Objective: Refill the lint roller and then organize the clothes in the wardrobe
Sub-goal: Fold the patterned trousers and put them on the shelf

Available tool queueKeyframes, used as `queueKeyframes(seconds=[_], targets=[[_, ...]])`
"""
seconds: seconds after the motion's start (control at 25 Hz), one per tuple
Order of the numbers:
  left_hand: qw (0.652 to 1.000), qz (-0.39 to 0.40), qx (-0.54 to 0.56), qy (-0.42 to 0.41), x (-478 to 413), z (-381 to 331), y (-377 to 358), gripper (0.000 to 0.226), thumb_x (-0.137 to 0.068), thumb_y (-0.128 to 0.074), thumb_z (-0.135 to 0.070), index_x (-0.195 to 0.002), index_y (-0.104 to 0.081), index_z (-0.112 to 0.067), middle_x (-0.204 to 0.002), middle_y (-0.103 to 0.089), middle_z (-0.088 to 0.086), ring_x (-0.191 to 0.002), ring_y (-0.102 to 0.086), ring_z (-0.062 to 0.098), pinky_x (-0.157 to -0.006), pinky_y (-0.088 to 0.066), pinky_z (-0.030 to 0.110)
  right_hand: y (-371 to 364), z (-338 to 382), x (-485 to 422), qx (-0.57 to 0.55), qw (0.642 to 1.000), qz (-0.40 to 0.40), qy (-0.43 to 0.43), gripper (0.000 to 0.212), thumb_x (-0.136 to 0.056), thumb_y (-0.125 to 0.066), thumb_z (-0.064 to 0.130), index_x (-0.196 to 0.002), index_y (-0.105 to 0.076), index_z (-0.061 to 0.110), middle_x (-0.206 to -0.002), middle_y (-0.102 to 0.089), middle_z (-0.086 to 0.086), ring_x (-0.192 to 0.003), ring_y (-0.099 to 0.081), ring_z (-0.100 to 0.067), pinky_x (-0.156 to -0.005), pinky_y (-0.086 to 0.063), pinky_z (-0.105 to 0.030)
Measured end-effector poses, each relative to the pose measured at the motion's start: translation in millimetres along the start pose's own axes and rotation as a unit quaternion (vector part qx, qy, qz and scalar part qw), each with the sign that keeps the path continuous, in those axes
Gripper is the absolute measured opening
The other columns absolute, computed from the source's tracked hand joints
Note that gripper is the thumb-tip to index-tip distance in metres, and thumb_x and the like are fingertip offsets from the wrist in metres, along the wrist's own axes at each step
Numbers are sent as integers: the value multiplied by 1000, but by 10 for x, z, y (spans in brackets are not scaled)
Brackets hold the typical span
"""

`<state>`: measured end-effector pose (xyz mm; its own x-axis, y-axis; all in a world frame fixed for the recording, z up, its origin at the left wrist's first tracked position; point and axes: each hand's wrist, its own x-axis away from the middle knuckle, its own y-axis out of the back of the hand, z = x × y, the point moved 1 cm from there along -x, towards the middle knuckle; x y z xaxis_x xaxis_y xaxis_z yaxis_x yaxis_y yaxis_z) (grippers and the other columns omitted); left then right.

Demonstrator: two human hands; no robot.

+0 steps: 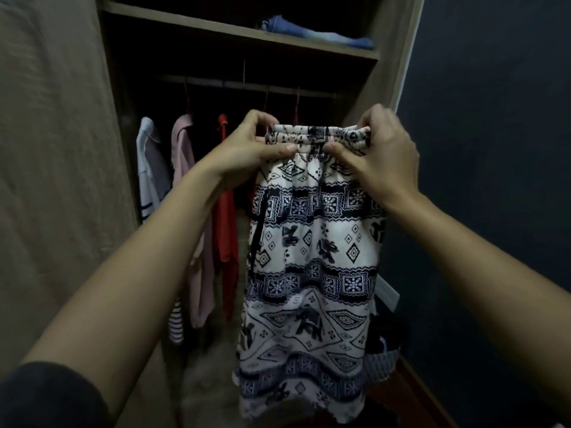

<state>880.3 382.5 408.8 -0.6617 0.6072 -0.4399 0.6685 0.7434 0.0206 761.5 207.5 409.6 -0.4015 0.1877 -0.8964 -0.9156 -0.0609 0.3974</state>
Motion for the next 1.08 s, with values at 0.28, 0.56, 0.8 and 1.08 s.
queueKeyframes(seconds=[0.28, 0.56, 0.8, 1.08], targets=[[998, 49, -5, 35, 192, 448, -146, 45, -81, -67, 2, -111, -36, -12, -82, -71, 3, -72, -68, 14, -65, -56, 23, -149, -57, 87, -47, 931, 361, 36, 65, -72, -49, 71, -119, -54, 26, -114, -63, 4, -99, -59, -12, -85, -51, -38], [999, -46, 1, -15, 344, 597, 103, 44, -77, -72, -2, -101, -37, -13, -93, -65, 3, -78, -69, 15, -62, -55, 24, -506, 74, 149, -133, 895, 421, 63, 31, -92, -48, 42, -113, -50, 19, -102, -54, 5, -86, -53, -4, -69, -40, -15], [995, 19, -88, 45, 447, 648, 398, 45, -79, -73, -17, -118, -51, -9, -110, -69, 7, -99, -68, 25, -89, -53, 40, -667, 278, 108, -60, 904, 393, 156, 37, -90, -47, 48, -113, -50, 18, -108, -59, 3, -98, -56, -16, -86, -48, -44], [967, -37, -250, -29, 871, 1119, 371, 47, -81, -69, -38, -116, -38, -30, -105, -59, -14, -95, -60, 1, -88, -51, 30, -428, 311, -158, 66, 889, 390, 229, 34, -93, -39, 46, -111, -47, 18, -111, -58, -2, -103, -54, -24, -78, -39, -36]])
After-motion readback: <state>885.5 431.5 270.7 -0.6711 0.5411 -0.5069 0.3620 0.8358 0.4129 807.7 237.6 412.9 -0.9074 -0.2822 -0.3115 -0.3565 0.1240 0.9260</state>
